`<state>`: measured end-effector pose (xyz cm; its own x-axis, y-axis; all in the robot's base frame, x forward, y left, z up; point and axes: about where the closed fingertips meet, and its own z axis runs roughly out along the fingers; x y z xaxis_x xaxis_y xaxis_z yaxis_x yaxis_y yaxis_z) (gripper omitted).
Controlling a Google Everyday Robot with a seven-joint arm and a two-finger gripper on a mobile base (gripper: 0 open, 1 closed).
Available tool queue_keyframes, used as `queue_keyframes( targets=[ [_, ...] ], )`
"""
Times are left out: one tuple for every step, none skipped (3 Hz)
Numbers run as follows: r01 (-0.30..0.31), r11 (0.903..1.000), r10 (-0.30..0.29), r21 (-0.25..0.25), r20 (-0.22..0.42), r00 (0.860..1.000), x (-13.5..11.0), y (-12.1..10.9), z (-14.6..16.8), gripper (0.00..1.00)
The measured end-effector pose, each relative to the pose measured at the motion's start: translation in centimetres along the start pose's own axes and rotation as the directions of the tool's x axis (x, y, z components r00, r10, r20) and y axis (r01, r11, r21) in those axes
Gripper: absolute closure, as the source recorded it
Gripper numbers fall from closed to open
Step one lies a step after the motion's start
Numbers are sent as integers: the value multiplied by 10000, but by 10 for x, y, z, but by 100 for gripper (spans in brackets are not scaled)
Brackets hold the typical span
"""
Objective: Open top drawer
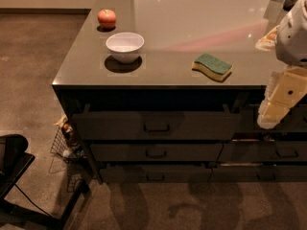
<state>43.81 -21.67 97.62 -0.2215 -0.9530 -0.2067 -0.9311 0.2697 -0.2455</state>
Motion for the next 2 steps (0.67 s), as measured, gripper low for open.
queue_keyframes(
  targets=[
    [0,10000,0,1,0,10000,0,0,0,0],
    [22,9999,-26,132,313,9995,0,0,23,0]
  ],
)
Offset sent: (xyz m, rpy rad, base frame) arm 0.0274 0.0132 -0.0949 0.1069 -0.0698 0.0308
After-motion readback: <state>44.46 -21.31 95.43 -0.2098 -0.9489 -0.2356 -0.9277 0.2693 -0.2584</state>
